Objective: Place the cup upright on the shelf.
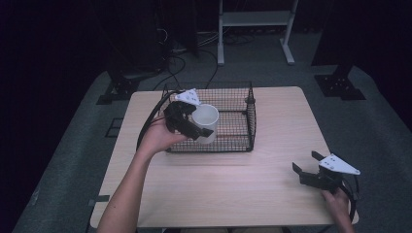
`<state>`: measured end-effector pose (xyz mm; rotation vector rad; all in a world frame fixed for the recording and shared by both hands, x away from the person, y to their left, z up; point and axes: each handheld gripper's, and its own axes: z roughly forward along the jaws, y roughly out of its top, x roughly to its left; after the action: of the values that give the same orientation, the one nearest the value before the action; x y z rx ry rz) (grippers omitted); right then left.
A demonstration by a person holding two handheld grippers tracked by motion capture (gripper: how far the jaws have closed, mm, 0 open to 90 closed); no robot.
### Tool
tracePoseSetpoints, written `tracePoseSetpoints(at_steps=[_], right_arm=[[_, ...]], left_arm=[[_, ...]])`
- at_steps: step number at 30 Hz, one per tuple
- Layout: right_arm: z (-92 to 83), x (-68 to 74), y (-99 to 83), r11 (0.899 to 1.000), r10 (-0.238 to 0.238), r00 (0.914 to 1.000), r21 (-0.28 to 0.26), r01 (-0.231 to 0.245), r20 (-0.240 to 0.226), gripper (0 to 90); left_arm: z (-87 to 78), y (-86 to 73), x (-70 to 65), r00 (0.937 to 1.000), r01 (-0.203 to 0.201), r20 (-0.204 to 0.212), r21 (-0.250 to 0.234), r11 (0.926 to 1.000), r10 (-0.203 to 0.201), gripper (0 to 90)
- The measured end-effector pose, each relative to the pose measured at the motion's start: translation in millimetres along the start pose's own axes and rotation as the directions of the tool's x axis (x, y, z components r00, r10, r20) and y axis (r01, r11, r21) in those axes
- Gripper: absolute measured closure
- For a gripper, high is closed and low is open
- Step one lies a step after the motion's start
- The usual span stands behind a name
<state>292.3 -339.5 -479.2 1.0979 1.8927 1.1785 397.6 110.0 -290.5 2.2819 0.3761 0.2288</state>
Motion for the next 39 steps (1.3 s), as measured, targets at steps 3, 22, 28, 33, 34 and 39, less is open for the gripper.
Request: tracePoseSetpoints(at_steps=[3, 22, 28, 33, 34, 39], right_arm=[[0.0, -0.1, 0.0, 1.0, 0.001, 1.0, 0.0, -0.001, 0.0, 13.1], [0.2, -0.3, 0.1, 1.0, 0.002, 1.0, -0.002, -0.002, -0.002, 13.1], [0.1, -0.2, 0.0, 1.0, 0.004, 1.0, -0.002, -0.004, -0.001, 13.1], [0.0, -0.2, 0.0, 1.0, 0.001, 1.0, -0.003, -0.001, -0.003, 13.1], [0.0, -0.3, 0.0, 1.0, 0.001, 1.0, -0.004, -0.001, -0.003, 13.0], [0.0, -0.4, 0.0, 1.0, 0.001, 1.0, -0.004, -0.001, -0.007, 13.1]], left_arm=[[1.8, -0.3, 10.4, 0.9998, 0.02, -0.004, -0.002, 0.9998, -0.02, 21.0], [19.2, 5.4, 45.0, 0.9988, 0.037, -0.035, 0.03, 0.9989, -0.036, 20.9], [31.0, 4.8, 57.7, 0.9976, 0.057, -0.04, 0.044, 0.9974, -0.056, 20.9], [43.6, 1.4, 68.6, 0.9969, 0.074, -0.032, 0.051, 0.9959, -0.073, 20.9], [45.7, 1.0, 69.9, 0.9966, 0.078, -0.032, 0.053, 0.9956, -0.076, 20.9], [59.9, -2.4, 78.3, 0.9955, 0.091, -0.034, 0.064, 0.9938, -0.089, 20.9]])
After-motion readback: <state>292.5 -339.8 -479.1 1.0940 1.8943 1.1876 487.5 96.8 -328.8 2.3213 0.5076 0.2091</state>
